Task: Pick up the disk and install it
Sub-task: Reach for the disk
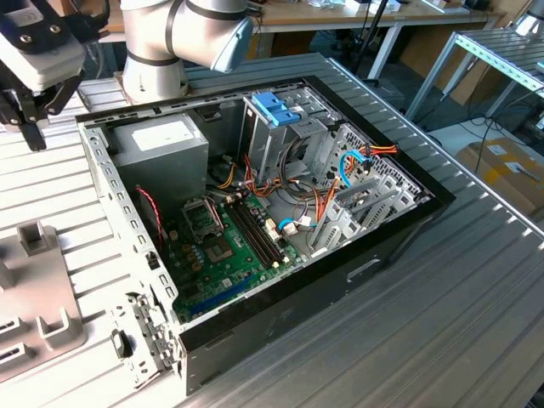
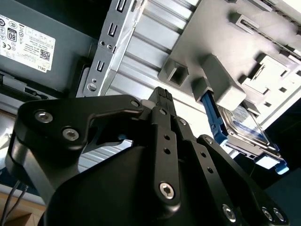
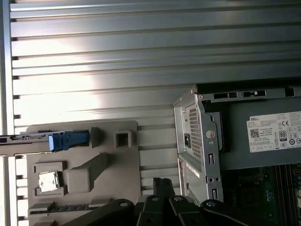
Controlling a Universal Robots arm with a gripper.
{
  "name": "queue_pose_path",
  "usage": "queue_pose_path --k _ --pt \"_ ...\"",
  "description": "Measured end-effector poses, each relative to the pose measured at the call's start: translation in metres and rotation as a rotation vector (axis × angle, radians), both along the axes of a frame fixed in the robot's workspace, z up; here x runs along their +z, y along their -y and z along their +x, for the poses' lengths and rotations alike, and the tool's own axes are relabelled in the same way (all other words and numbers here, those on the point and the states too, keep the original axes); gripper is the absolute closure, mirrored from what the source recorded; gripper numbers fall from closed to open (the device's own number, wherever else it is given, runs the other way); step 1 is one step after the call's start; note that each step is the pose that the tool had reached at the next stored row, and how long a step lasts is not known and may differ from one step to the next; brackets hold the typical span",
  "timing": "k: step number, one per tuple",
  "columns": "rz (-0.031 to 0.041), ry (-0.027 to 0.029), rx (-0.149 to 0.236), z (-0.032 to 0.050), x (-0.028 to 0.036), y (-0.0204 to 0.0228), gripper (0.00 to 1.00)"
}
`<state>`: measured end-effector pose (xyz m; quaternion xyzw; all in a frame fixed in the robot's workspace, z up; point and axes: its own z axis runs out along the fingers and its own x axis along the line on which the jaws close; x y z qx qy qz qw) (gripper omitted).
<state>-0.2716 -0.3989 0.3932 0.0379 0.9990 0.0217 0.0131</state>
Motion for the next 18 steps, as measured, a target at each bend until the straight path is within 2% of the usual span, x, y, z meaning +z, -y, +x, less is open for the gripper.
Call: queue_pose_path --k 6,18 --pt "0.0000 -0.0001 0.000 -0.0095 0.0000 0.0000 0.89" --pt "0.0000 0.0000 0.000 -0.0224 0.0000 0.0000 0.89"
